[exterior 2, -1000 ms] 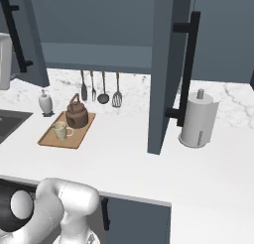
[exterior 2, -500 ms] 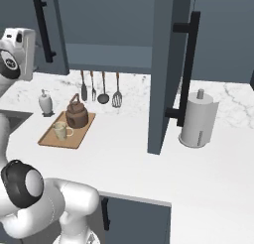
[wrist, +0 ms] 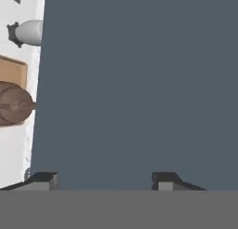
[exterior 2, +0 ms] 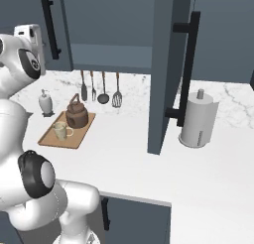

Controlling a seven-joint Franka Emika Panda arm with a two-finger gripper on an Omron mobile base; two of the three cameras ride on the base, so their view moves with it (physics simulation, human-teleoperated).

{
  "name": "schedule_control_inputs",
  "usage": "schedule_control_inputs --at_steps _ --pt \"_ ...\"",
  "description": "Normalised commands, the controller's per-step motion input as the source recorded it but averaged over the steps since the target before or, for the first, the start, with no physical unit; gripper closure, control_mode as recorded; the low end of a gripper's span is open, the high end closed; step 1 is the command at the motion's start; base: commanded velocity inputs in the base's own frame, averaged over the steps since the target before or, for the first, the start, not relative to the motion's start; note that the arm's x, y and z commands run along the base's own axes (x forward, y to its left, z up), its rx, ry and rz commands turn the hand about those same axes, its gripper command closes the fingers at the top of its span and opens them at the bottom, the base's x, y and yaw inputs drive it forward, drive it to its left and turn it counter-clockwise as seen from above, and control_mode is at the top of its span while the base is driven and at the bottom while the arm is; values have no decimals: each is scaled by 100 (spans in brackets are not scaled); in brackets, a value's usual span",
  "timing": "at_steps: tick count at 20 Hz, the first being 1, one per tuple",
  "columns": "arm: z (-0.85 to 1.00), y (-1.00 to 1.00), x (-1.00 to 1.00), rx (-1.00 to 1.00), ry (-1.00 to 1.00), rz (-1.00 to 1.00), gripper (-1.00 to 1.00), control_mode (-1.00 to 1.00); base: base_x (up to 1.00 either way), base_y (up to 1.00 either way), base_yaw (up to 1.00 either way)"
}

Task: Pick the kettle from the counter and place it on the tray. Then pick the mug from the cabinet and place it on the tray. Then close the cabinet doors.

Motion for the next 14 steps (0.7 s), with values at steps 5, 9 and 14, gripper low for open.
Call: schedule_control_inputs --at_steps 5,9,14 --pt "-14 0 14 -20 0 16 -100 -100 0 0 0" --pt "-10 7 -44 -17 0 17 -100 -100 0 0 0" --pt "2 3 -69 -3 0 15 -100 -100 0 0 0"
